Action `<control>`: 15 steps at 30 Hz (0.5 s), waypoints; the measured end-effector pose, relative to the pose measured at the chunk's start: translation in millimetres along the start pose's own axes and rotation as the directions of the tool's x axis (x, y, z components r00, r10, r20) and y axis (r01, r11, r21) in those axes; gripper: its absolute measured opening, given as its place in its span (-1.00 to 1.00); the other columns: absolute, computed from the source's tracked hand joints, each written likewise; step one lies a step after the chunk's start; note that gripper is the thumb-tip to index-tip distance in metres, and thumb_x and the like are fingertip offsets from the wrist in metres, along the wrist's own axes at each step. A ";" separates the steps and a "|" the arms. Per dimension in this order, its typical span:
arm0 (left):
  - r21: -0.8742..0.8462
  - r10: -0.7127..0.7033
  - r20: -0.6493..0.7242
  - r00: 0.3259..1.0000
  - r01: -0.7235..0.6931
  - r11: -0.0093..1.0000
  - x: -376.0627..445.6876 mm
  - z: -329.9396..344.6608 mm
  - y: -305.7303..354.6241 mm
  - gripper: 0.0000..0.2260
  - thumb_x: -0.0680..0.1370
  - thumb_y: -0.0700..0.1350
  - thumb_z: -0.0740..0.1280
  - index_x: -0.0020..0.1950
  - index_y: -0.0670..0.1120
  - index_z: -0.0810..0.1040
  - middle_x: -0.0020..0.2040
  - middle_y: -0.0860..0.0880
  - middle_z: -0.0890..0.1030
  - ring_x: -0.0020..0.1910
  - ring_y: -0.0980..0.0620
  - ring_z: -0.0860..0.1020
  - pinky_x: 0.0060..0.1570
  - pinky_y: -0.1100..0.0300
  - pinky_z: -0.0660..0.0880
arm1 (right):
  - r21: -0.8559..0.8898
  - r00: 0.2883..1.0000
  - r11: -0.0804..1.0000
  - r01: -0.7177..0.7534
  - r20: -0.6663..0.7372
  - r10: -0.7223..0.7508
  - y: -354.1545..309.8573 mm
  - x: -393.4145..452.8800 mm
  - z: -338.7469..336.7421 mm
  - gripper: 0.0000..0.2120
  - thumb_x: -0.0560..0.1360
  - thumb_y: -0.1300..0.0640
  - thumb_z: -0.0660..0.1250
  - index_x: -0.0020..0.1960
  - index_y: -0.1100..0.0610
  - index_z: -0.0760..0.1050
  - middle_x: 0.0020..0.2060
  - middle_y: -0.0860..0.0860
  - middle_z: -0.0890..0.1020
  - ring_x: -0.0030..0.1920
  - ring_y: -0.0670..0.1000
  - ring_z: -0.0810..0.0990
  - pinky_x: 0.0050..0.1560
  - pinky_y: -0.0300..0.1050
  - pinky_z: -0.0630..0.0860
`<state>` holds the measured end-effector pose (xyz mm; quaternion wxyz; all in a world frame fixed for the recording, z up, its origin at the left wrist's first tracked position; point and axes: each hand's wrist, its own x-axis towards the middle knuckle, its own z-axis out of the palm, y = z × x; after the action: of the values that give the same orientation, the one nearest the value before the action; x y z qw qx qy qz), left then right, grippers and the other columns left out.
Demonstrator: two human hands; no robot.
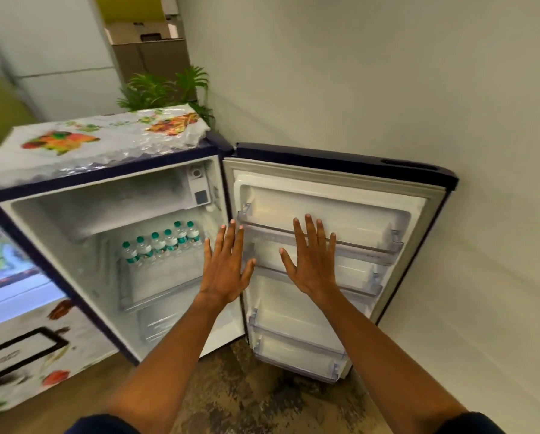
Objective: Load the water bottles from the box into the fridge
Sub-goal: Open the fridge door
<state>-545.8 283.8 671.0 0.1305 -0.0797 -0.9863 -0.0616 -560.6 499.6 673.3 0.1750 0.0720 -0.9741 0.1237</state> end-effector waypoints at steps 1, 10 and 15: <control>0.005 -0.032 0.007 0.999 0.032 0.999 -8.6 0.3 -10.9 -0.32 0.59 0.28 -0.06 0.60 -0.03 -0.17 0.60 -0.04 -0.18 0.57 -0.06 -0.20 0.49 -0.15 -0.21 | 0.004 1.000 1.000 0.020 0.022 -0.020 -8.1 -0.4 6.8 -0.28 0.55 -0.31 0.02 0.59 0.02 0.05 0.58 0.12 0.07 0.57 0.22 0.04 0.46 0.38 0.08; 0.094 -0.279 0.107 0.954 0.269 0.958 -87.3 6.1 -93.8 -0.30 0.56 0.29 -0.13 0.60 -0.06 -0.08 0.60 -0.08 -0.13 0.57 -0.12 -0.15 0.47 -0.20 -0.15 | 0.072 0.961 0.968 0.242 0.121 -0.249 -96.3 -4.7 47.5 -0.28 0.54 -0.32 -0.07 0.58 0.02 0.06 0.57 0.15 0.13 0.56 0.23 0.09 0.48 0.36 0.03; 0.113 -0.356 0.139 0.924 0.342 0.933 -110.6 8.1 -134.2 -0.29 0.55 0.31 -0.17 0.60 -0.06 -0.09 0.60 -0.08 -0.13 0.57 -0.14 -0.13 0.47 -0.23 -0.11 | 0.095 0.920 0.937 0.336 0.177 -0.349 -138.7 -5.8 74.9 -0.28 0.54 -0.32 -0.05 0.60 -0.01 -0.05 0.58 0.11 0.06 0.57 0.20 0.00 0.49 0.36 0.01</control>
<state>-465.7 137.9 620.2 0.0426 0.0984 -0.9936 -0.0348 -554.0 347.2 633.2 0.0974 0.2582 -0.9543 0.1144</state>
